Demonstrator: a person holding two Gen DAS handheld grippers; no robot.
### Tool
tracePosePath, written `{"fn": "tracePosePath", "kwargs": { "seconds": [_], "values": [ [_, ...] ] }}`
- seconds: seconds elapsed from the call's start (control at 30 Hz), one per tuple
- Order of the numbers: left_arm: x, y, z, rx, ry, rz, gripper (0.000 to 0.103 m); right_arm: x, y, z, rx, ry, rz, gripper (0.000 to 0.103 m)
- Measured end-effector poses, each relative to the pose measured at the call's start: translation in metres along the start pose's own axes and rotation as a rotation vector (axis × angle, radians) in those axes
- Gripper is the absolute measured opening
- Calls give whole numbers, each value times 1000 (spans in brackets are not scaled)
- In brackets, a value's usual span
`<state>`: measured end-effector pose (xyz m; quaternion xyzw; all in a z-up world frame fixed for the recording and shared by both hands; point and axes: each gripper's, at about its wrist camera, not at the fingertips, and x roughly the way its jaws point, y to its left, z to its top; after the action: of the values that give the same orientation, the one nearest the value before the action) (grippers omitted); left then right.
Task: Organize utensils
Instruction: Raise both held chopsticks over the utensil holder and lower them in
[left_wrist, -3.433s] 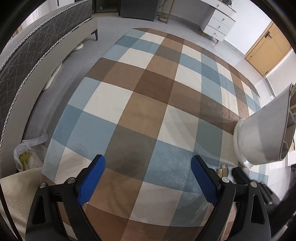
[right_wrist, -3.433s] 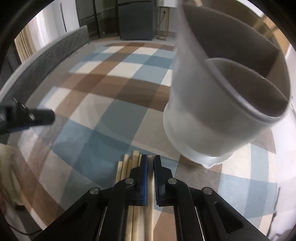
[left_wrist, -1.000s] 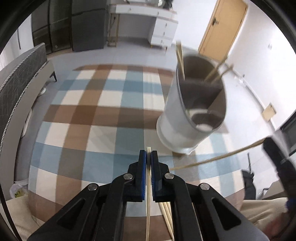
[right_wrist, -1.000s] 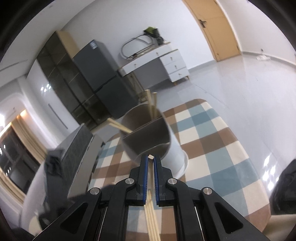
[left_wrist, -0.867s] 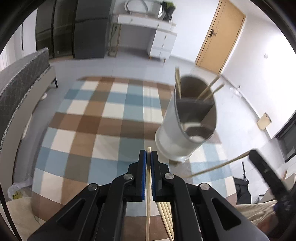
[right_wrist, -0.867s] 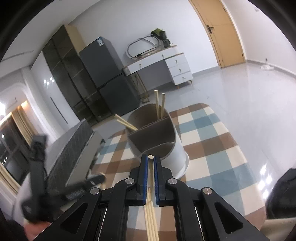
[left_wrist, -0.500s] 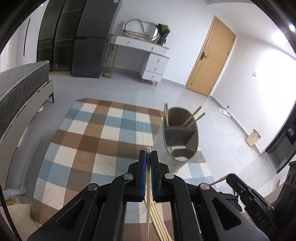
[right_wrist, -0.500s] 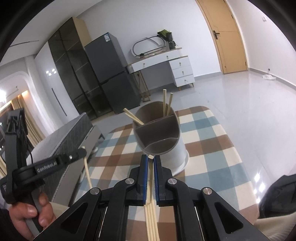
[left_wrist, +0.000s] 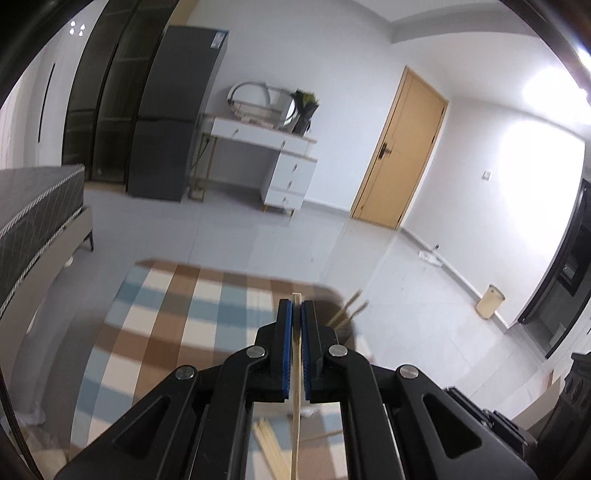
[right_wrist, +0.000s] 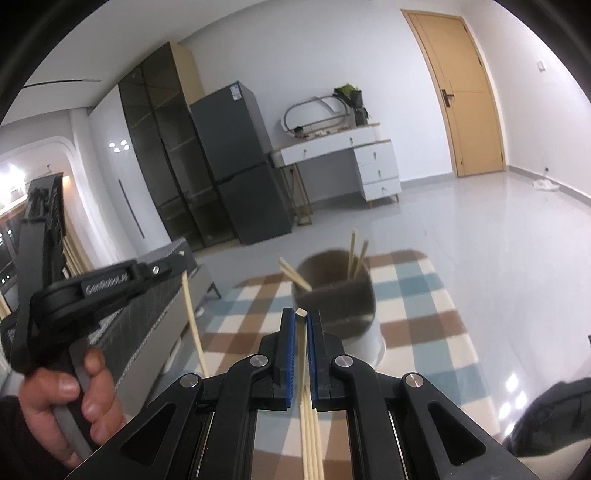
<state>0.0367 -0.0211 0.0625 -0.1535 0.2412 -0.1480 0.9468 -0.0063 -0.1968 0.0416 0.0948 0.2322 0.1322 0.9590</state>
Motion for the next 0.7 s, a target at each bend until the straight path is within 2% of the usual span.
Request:
{"fn": "tracePosePath", "kwargs": {
  "seconds": [0.23,0.4,0.53,0.7],
  "values": [
    [18,-18,47,27,-82,-27,0,-10,-14,59,-12,-65,15,5],
    [45,-23,70,34,-134,-5,0,-5,-23,104,-40,-105,2,5],
    [71,-22,79,30,-138,0,0,10,-29,134,-43,-123,-2,5],
    [100,-15,77,34,-156,26,0,41,-30,151,-55,-98,12,5]
  ]
}}
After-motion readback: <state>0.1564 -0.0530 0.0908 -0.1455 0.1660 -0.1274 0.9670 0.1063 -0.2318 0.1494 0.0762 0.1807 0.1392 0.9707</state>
